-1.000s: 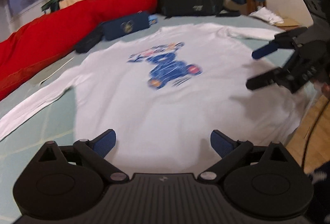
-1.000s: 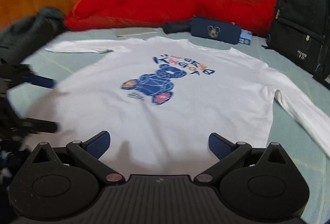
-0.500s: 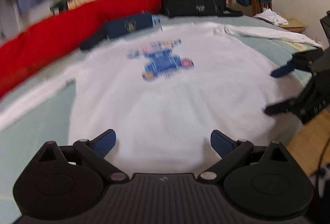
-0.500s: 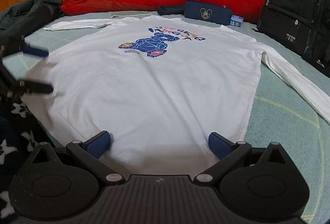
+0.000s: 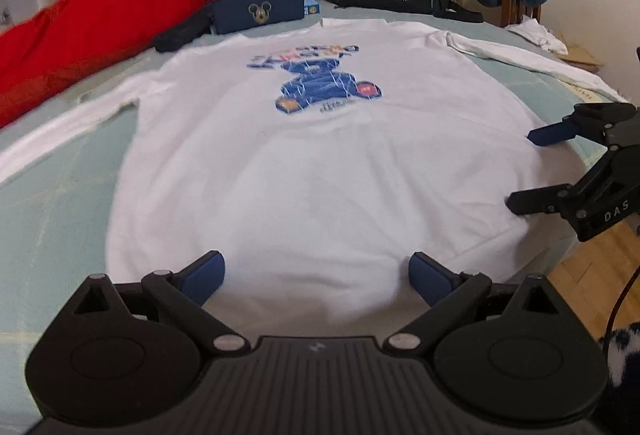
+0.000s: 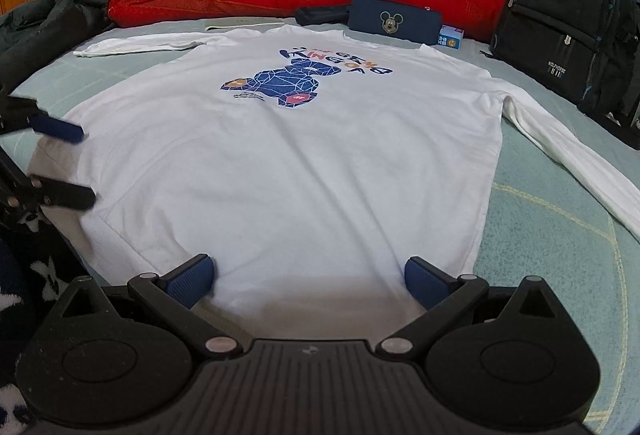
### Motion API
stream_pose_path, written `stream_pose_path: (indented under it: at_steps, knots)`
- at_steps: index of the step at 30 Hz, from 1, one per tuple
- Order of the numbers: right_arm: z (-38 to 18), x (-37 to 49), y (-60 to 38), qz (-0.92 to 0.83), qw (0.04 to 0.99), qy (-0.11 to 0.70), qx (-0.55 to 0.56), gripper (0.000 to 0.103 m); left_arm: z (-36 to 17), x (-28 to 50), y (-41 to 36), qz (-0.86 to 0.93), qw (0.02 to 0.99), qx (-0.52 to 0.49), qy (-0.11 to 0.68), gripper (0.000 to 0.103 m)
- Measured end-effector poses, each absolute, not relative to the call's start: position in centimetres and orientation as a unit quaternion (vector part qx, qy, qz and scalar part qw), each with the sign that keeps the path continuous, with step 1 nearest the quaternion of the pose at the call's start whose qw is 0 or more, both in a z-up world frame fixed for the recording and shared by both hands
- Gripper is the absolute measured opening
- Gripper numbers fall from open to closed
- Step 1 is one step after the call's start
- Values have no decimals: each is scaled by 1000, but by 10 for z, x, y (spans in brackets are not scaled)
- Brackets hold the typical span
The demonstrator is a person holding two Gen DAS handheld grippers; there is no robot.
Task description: Fold clothes
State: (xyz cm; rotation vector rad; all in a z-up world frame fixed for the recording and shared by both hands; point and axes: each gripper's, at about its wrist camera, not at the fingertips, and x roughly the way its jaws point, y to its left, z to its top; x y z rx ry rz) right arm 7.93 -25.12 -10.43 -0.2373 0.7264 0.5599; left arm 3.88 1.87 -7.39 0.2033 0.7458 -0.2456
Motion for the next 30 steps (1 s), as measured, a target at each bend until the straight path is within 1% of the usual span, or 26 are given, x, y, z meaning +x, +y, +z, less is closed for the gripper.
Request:
stream_pose_path:
  at_steps: [2,6,10,13,14,17,20,22,24,27,30]
  knots:
    - [-104,79,-251,269,890,349,-115,103,-65,47,17,-113,924,109,349,98]
    - [-104,78,-251,268,891,349,-116,103,-55,69,13,-105,930,97,340,98]
    - [-105,78,-250,267,891,347,-116,103,-65,80,13,-95,929,76,349,98]
    - [-105,78,-251,267,893,344,-116,103,-86,74,14,-89,918,67,380,99]
    - [-106,77,-251,268,893,342,-116,103,-90,68,16,-85,922,63,373,99]
    - [-106,76,-252,271,894,338,-118,103,-89,56,19,-86,924,55,369,100]
    - [-98,79,-252,273,887,352,-117,103,-80,53,18,-88,925,69,362,100]
    - [-87,85,-254,266,890,356,-102,103,-72,55,18,-86,931,86,345,100]
    - [-74,94,-257,253,902,342,-78,103,-64,63,20,-89,934,93,333,100]
    - [-60,124,-254,230,914,331,-41,103,-60,80,23,-82,935,102,330,100]
    - [-62,157,-240,195,917,347,-33,103,-66,88,25,-80,933,104,336,100]
